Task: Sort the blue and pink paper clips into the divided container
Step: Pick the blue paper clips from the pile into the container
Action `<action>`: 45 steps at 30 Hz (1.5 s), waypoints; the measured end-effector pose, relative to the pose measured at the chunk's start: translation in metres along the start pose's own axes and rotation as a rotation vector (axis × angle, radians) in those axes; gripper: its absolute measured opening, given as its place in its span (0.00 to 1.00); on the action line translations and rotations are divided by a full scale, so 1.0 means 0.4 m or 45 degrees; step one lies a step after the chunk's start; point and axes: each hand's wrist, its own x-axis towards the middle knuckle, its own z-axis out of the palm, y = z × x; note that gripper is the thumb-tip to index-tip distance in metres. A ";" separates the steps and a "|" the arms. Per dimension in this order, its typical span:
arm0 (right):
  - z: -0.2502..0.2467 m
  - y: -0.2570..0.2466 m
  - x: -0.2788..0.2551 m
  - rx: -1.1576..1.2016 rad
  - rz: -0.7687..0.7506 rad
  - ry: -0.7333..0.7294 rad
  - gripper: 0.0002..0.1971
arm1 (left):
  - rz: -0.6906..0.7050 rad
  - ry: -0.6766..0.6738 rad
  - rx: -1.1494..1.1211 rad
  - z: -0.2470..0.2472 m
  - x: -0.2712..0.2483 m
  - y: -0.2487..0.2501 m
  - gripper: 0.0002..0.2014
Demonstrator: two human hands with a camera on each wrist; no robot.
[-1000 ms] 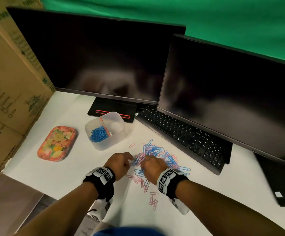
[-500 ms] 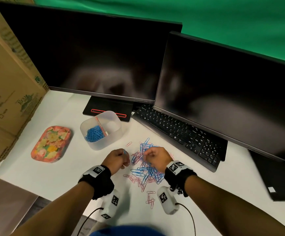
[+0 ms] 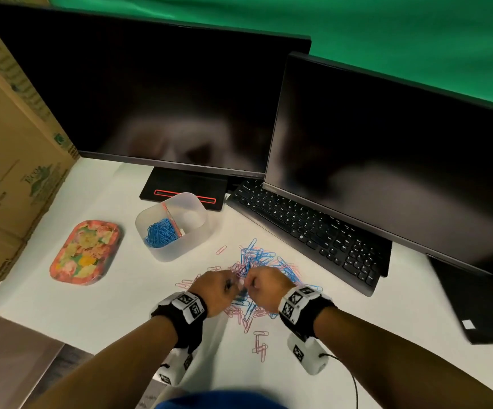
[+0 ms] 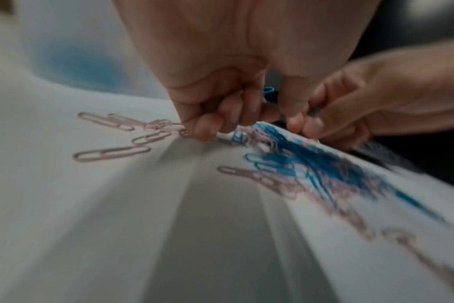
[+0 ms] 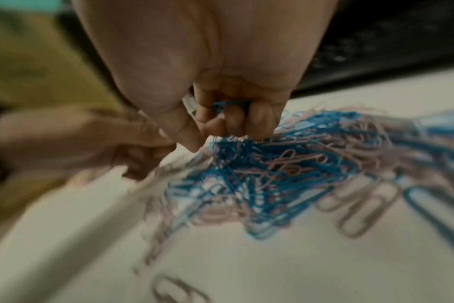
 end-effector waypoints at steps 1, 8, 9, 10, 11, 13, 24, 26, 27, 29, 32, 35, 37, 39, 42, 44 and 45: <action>0.009 0.001 -0.002 -0.187 -0.046 -0.011 0.10 | 0.047 -0.027 0.112 0.003 -0.006 0.002 0.04; 0.032 -0.007 0.006 -0.554 -0.150 -0.008 0.16 | 0.109 -0.087 0.421 0.004 -0.006 0.015 0.09; 0.033 -0.008 0.011 -0.594 -0.161 -0.006 0.14 | 0.112 -0.085 0.432 0.003 -0.004 0.015 0.09; 0.035 -0.009 0.014 -0.641 -0.170 -0.001 0.13 | 0.106 -0.084 0.429 0.001 -0.004 0.015 0.09; 0.036 -0.009 0.017 -0.673 -0.174 0.009 0.12 | 0.108 -0.079 0.417 -0.001 -0.005 0.013 0.09; 0.034 -0.007 0.020 -0.644 -0.150 0.026 0.11 | 0.098 -0.072 0.359 -0.006 -0.002 0.005 0.08; -0.015 0.024 0.040 0.684 0.215 0.157 0.05 | 0.023 0.050 -0.136 -0.034 0.022 -0.027 0.04; -0.032 0.015 0.035 0.945 0.289 0.077 0.08 | -0.058 0.030 -0.302 -0.036 0.025 -0.036 0.08; -0.038 0.011 0.033 1.073 0.303 0.041 0.09 | -0.088 0.016 -0.402 -0.038 0.024 -0.040 0.10; -0.047 0.004 0.032 1.214 0.307 0.001 0.10 | -0.137 0.004 -0.600 -0.041 0.022 -0.047 0.10; -0.046 -0.005 0.030 1.301 0.332 -0.043 0.09 | -0.191 0.021 -0.800 -0.048 0.019 -0.047 0.09; -0.043 -0.008 0.025 1.328 0.361 -0.066 0.08 | -0.198 0.042 -0.897 -0.053 0.014 -0.039 0.08; -0.041 -0.009 0.019 1.317 0.368 -0.075 0.06 | -0.195 0.048 -0.965 -0.055 0.010 -0.035 0.08; -0.040 -0.007 0.016 1.265 0.344 -0.054 0.06 | -0.196 0.040 -1.025 -0.058 0.007 -0.031 0.08; -0.040 -0.005 0.016 1.132 0.297 0.019 0.08 | -0.186 0.009 -1.099 -0.061 0.006 -0.025 0.12; -0.045 -0.008 0.015 1.103 0.287 0.041 0.08 | -0.191 0.007 -1.131 -0.065 0.002 -0.019 0.16; -0.048 -0.011 0.015 1.123 0.289 0.059 0.09 | -0.208 0.007 -1.162 -0.069 0.000 -0.015 0.17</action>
